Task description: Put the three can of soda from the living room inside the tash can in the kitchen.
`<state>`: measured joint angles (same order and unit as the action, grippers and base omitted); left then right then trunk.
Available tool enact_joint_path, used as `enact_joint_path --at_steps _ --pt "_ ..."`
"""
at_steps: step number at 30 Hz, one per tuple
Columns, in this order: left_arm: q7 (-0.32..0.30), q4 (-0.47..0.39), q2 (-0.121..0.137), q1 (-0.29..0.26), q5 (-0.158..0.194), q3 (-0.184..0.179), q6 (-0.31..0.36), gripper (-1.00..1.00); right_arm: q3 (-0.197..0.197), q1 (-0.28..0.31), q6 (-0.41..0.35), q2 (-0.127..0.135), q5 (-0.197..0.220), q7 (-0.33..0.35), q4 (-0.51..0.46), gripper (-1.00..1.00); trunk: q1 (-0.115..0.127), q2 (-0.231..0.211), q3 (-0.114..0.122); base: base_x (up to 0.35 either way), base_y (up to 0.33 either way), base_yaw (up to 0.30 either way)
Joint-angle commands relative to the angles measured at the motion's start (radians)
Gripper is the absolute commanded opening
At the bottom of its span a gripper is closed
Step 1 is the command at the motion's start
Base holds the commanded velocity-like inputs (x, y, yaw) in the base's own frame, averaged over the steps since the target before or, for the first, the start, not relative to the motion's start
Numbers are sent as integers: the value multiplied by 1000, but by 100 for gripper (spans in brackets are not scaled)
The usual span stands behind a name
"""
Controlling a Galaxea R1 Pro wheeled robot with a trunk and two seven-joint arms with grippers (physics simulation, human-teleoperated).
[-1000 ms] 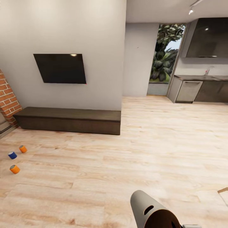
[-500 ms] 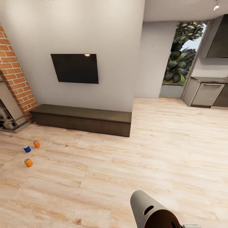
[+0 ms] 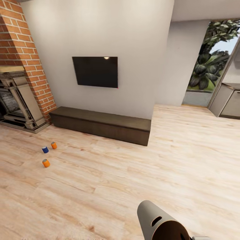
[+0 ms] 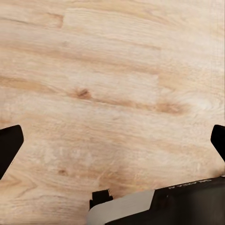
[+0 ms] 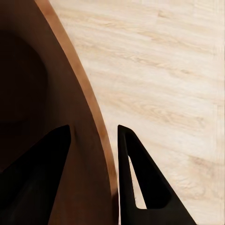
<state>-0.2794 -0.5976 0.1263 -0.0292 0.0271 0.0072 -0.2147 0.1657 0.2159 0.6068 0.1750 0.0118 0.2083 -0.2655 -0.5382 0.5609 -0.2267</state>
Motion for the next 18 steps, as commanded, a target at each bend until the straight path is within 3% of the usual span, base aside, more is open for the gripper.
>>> enact_joint_path --at_steps 1,4,7,12,18 --pt "1 -2 3 -1 9 3 1 100 3 0 1 0 -1 6 -2 -100 0 0 0 0 119 239" --pt "-2 -8 8 -1 79 44 0 100 3 0 1 0 -1 6 -2 -100 0 0 0 0 123 233" --pt "-4 -10 15 -1 123 72 0 100 3 0 1 0 -1 6 -2 -100 0 0 0 0 125 215" --pt "-9 -10 34 -9 145 88 5 100 3 0 1 0 -1 6 -2 -100 0 0 0 38 126 170" --pt "-6 -19 50 -86 161 92 30 100 3 0 1 0 -1 6 -1 -100 0 0 0 142 108 53"
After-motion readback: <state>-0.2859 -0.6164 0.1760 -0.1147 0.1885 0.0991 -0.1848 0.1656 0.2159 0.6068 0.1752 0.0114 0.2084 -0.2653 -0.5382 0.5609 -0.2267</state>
